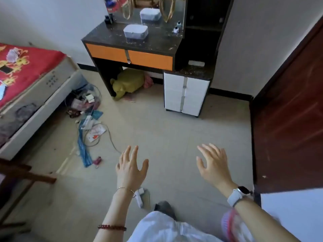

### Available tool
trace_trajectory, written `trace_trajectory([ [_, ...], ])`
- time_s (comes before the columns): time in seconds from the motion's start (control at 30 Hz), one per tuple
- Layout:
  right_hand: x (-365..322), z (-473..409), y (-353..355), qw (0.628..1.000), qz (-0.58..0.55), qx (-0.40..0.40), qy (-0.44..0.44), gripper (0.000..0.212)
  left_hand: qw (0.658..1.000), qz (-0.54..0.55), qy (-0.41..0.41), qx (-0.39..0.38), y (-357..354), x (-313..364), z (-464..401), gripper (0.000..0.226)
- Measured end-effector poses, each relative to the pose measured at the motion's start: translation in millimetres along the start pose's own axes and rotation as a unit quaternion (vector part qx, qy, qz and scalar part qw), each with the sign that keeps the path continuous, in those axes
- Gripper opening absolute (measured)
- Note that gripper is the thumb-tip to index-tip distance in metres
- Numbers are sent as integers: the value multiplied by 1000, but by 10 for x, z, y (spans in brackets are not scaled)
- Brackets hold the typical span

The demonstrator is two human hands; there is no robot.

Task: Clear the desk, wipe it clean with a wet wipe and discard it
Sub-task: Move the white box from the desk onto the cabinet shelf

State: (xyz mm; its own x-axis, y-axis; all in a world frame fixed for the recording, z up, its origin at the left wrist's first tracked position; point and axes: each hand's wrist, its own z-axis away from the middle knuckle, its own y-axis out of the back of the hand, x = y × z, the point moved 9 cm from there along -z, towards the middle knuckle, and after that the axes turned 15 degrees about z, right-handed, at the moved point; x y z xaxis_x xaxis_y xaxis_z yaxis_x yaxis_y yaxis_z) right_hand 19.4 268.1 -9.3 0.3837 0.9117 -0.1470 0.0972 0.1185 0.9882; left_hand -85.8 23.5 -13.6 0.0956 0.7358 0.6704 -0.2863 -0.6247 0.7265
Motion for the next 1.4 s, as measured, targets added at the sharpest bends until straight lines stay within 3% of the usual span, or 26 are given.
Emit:
trace_trajectory([
  [0.2, -267, -608, -473, 997, 15, -71, 10, 45, 997, -27, 61, -28, -200, -399, -512, 58],
  [0.4, -683, -2002, -612, 993, 25, -110, 18, 51, 999, -24, 21, -27, 10, -276, -2009, 57],
  [0.67, -1567, -4006, -362, 996, -29, -79, 45, 68, 998, -41, -40, -22, 659, 0, -4023, 53],
  [0.83, -1755, -4762, -458, 993, -44, -100, 39, 39, 998, -34, -4, -48, 697, -129, -4772, 49],
  [1.03, -1771, -5741, -812, 989, -65, -133, 14, 38, 998, -31, 15, -53, 668, -174, -5782, 48],
  [1.23, -1848, -7183, -826, 991, -105, -87, 2, 35, 998, -44, 17, -44, 798, 45, -7228, 47],
  [1.4, -1890, -8372, -670, 988, -137, -54, -38, 37, 1000, 8, -20, -12, 1122, 571, -8480, 43],
])
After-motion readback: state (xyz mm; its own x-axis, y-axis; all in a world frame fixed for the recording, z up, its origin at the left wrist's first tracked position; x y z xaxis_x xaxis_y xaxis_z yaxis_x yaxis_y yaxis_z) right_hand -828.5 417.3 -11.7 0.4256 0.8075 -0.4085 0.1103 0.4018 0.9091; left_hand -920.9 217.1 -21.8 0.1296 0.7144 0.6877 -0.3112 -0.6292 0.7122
